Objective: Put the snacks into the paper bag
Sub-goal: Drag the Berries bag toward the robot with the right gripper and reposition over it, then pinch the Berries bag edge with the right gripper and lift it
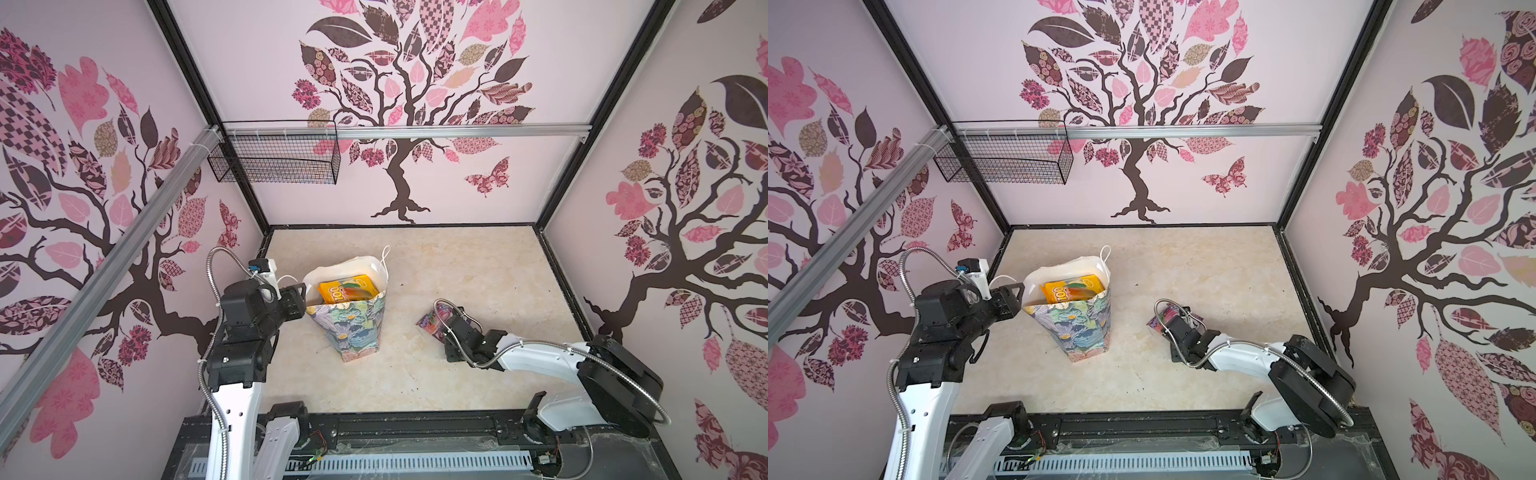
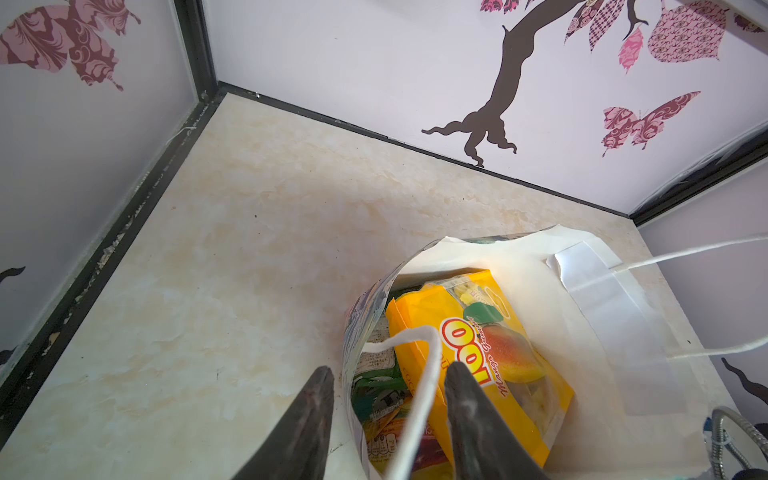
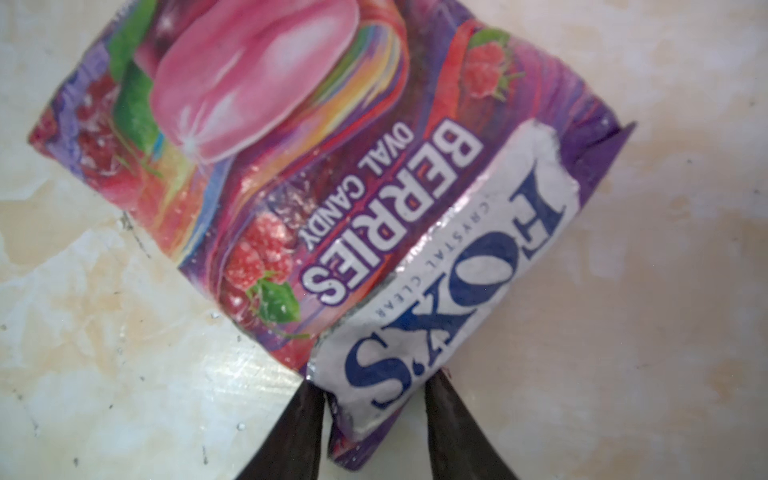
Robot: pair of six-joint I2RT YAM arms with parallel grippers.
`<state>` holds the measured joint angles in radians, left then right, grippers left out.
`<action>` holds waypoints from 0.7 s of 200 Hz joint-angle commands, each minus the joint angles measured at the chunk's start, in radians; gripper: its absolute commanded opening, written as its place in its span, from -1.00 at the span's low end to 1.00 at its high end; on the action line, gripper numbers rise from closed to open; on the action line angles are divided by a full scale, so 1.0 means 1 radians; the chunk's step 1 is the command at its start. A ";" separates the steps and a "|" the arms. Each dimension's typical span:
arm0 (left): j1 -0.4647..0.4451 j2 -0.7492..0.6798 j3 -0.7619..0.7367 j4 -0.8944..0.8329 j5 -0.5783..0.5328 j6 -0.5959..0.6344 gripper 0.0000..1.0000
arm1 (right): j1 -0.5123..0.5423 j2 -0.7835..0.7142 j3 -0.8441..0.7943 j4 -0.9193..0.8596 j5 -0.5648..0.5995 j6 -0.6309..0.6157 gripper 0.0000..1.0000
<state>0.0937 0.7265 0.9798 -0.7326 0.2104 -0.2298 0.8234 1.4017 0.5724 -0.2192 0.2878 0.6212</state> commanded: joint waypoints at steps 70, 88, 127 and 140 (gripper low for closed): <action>0.005 -0.013 -0.024 0.026 -0.018 0.020 -0.04 | 0.004 -0.020 0.018 -0.041 0.033 -0.009 -0.86; 0.005 -0.013 -0.024 0.026 -0.018 0.023 -0.04 | 0.003 -0.026 0.020 -0.043 0.036 -0.012 -0.98; 0.005 -0.015 -0.023 0.027 -0.021 0.024 -0.04 | 0.004 -0.060 0.054 -0.102 0.085 -0.028 -1.00; 0.006 -0.015 -0.024 0.027 -0.021 0.023 -0.04 | 0.005 -0.079 0.074 -0.129 0.106 -0.038 -1.00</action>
<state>0.0937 0.7204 0.9798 -0.7326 0.1959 -0.2226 0.8234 1.3811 0.5854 -0.2672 0.3332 0.6033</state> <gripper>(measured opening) 0.480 0.045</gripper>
